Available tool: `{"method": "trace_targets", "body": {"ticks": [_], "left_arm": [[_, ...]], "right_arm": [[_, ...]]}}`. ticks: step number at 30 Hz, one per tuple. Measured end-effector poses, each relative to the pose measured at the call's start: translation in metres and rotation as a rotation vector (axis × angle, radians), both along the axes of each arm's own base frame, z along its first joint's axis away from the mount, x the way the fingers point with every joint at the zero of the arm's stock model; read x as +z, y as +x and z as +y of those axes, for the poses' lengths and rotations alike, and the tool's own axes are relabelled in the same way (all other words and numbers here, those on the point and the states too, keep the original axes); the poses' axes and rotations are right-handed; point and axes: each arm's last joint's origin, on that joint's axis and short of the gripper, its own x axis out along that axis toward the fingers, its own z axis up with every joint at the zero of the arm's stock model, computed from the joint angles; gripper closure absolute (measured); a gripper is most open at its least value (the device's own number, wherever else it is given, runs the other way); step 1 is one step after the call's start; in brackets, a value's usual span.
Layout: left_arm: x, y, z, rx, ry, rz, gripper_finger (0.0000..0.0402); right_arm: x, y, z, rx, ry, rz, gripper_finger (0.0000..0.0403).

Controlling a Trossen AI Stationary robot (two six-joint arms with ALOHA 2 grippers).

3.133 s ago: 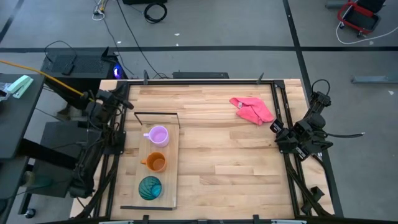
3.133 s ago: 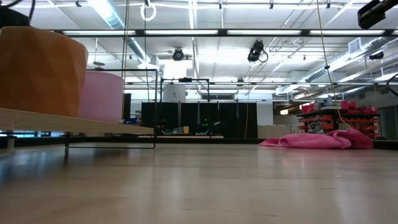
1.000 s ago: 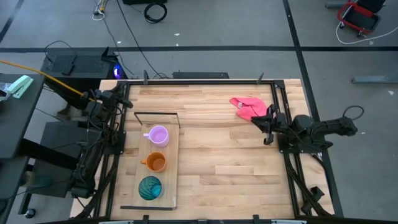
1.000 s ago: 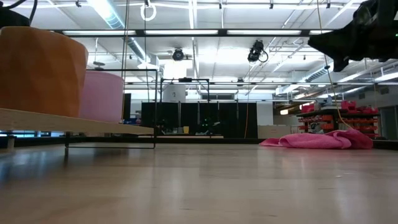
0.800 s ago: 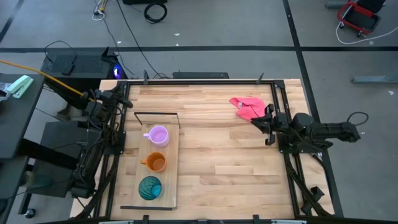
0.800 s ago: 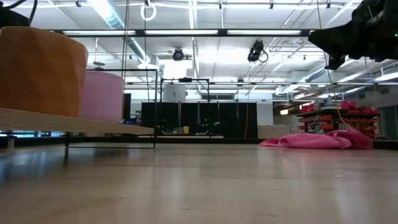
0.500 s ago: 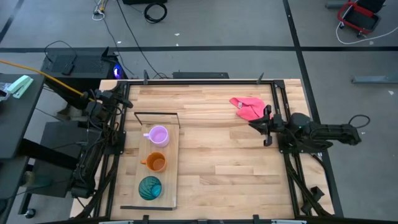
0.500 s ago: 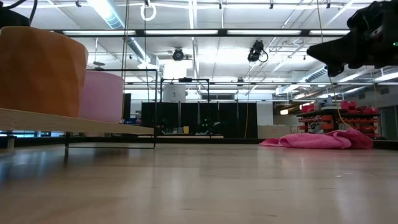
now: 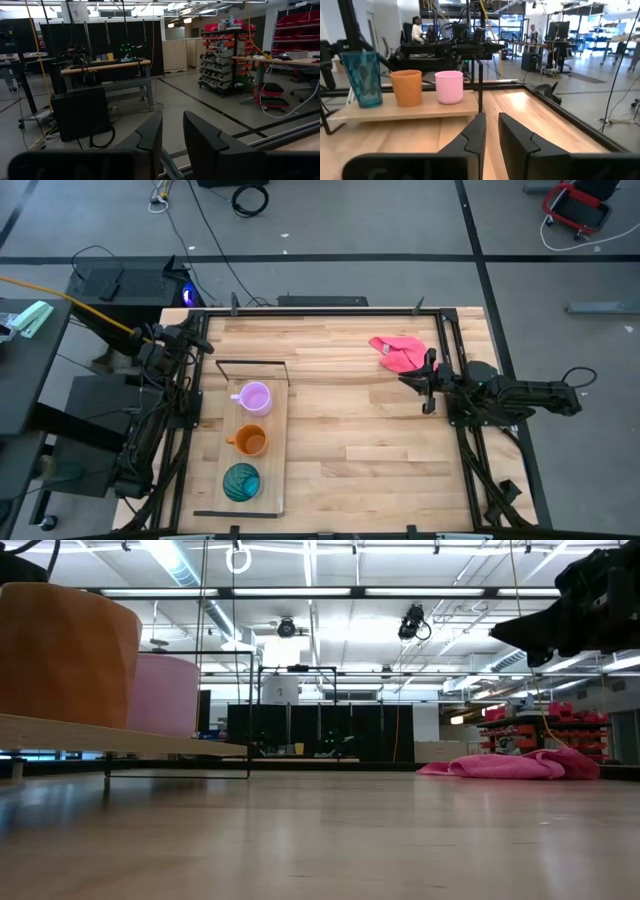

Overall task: Stack small to large cups/mugs on shelf
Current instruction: Return to home position

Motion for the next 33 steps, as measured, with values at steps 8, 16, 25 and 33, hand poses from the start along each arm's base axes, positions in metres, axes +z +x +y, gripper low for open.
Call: {"method": "trace_targets", "body": {"ticks": [8, 16, 25, 33], "left_arm": [[-0.0001, 0.0, 0.0, 0.0, 0.0, 0.0, 0.0316], [-0.0001, 0.0, 0.0, 0.0, 0.0, 0.0, 0.0319], [0.0, 0.0, 0.0, 0.0, 0.0, 0.0, 0.0312], [0.0, 0.0, 0.0, 0.0, 0.0, 0.0, 0.0321]], "right_arm": [[0.0, 0.0, 0.0, 0.004, 0.122, -0.019, 0.0343], [0.0001, 0.0, 0.0, 0.005, 0.131, -0.021, 0.0344], [0.0, 0.0, 0.0, 0.005, 0.131, -0.021, 0.0343], [0.0001, 0.0, 0.0, 0.005, 0.131, -0.021, 0.0344]]}}
